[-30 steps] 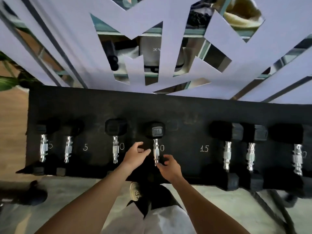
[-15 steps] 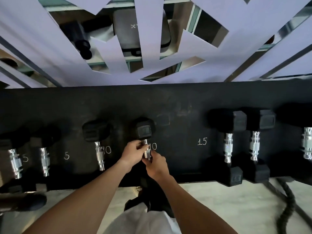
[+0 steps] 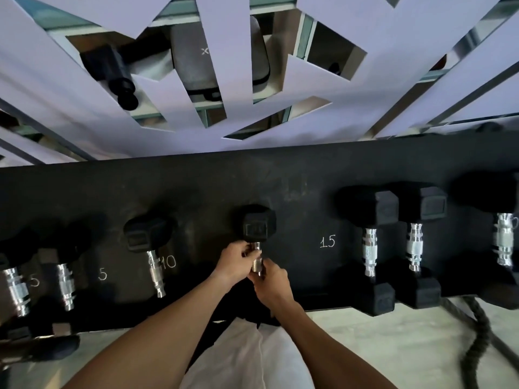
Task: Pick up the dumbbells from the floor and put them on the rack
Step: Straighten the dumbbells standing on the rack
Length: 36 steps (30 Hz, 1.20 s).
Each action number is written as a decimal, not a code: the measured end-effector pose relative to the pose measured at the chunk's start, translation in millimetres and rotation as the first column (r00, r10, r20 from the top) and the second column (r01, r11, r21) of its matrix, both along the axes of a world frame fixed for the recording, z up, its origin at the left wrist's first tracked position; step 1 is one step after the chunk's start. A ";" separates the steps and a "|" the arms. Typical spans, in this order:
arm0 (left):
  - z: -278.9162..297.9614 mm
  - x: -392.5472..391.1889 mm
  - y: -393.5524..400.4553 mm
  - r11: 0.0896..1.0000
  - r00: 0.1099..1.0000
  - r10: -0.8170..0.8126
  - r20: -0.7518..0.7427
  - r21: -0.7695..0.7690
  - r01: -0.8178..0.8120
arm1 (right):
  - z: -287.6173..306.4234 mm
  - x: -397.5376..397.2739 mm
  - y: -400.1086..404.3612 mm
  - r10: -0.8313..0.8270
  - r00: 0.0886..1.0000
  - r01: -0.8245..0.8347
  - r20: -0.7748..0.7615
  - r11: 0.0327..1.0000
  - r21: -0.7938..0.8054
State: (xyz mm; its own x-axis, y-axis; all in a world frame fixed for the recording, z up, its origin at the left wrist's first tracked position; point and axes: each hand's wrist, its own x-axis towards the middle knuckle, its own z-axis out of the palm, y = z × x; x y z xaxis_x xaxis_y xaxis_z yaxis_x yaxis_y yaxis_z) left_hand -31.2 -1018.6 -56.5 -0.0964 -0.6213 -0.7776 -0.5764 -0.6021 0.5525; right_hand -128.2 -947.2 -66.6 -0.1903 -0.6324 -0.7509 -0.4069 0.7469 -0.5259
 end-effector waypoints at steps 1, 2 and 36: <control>0.8 1.2 1.3 1.000 1.000 -0.007 0.008 -0.007 0.007 | -1.0 0.9 0.8 0.000 1.000 0.000 0.003 1.000 0.001; 1.0 2.4 2.1 1.000 1.000 -0.014 0.014 -0.013 0.014 | 0.5 1.6 0.3 0.002 1.000 -0.002 0.000 1.000 0.004; 11.6 223.6 -7.6 0.967 0.974 0.223 -0.038 -0.117 -0.226 | -0.4 214.2 -34.6 0.076 0.986 -0.069 0.145 0.996 -0.057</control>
State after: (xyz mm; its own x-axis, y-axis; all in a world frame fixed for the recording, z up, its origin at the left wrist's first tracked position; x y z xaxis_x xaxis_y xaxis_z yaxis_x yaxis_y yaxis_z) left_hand 192.5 -1026.2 -44.9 0.0383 -0.7178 -0.6952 -0.4201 -0.6428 0.6406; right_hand 85.9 -981.8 -67.0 -0.0325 -0.6794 -0.7330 -0.3744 0.6883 -0.6214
